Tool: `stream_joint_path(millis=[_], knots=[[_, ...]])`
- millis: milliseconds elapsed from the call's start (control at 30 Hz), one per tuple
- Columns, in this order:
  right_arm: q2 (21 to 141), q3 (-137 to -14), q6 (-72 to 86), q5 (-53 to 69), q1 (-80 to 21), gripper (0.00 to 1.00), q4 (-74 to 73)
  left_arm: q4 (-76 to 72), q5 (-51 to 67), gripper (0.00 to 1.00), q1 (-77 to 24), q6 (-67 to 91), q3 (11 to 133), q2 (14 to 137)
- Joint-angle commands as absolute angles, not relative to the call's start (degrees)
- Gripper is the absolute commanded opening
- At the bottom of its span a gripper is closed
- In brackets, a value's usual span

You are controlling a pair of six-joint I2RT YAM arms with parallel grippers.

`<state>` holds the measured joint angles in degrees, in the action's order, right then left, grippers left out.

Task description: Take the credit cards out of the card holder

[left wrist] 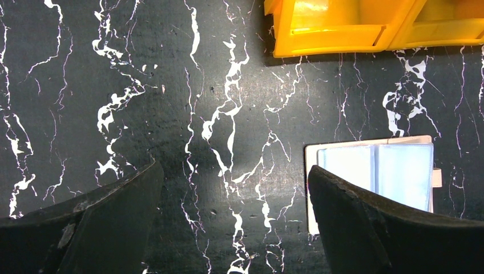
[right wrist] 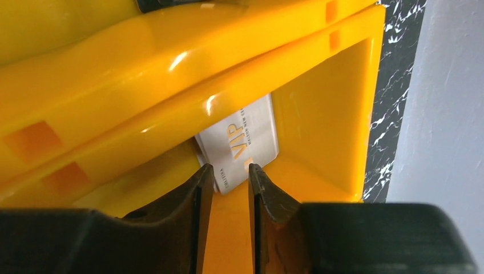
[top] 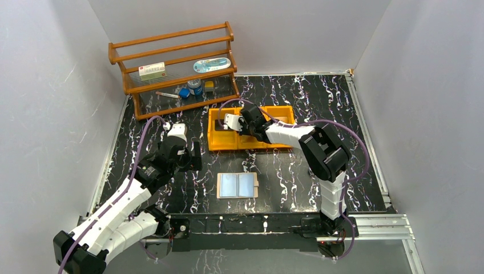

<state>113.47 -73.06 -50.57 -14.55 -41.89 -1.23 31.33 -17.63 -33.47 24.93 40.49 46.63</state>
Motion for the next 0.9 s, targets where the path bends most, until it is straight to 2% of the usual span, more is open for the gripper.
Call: stream_joint_path(millis=[0, 133, 267, 367, 433, 533, 633, 733, 867], knots=[[108.8, -72.1, -45.7, -13.0, -41.8, 0.38, 2.1, 31.3, -18.6, 0.98, -33.3, 24.0, 41.2, 46.4], [104.8, -71.6, -41.3, -11.8, -41.8, 0.40, 4.0, 31.3, -18.5, 0.98, -33.3, 24.0, 41.2, 46.5], [96.3, -70.1, -28.3, -6.5, -41.9, 0.45, 4.7, 31.4, -18.6, 0.98, -33.3, 24.0, 41.2, 46.4], [89.5, -66.1, -13.9, -0.4, -41.9, 0.51, 4.9, 31.6, -18.8, 0.98, -33.2, 24.0, 41.3, 46.2], [85.9, -63.2, 4.1, -0.9, -42.1, 0.53, 4.3, 31.8, -19.7, 0.98, -33.3, 24.1, 41.4, 45.7], [83.8, -62.1, 24.8, -0.4, -42.3, 0.54, -6.6, 32.7, -23.3, 0.98, -33.3, 25.3, 41.4, 44.4], [84.0, -60.4, 34.7, 3.5, -44.7, 0.56, -12.4, 33.6, -27.4, 0.98, -33.2, 27.3, 41.2, 42.8], [84.0, -59.8, 40.6, -8.3, -52.0, 0.69, -17.2, 34.8, -30.9, 0.98, -32.6, 29.8, 41.1, 41.9], [86.8, -60.4, 47.6, -17.8, -61.0, 0.73, -21.7, 36.2, -32.4, 0.98, -30.9, 31.5, 41.4, 42.6]])
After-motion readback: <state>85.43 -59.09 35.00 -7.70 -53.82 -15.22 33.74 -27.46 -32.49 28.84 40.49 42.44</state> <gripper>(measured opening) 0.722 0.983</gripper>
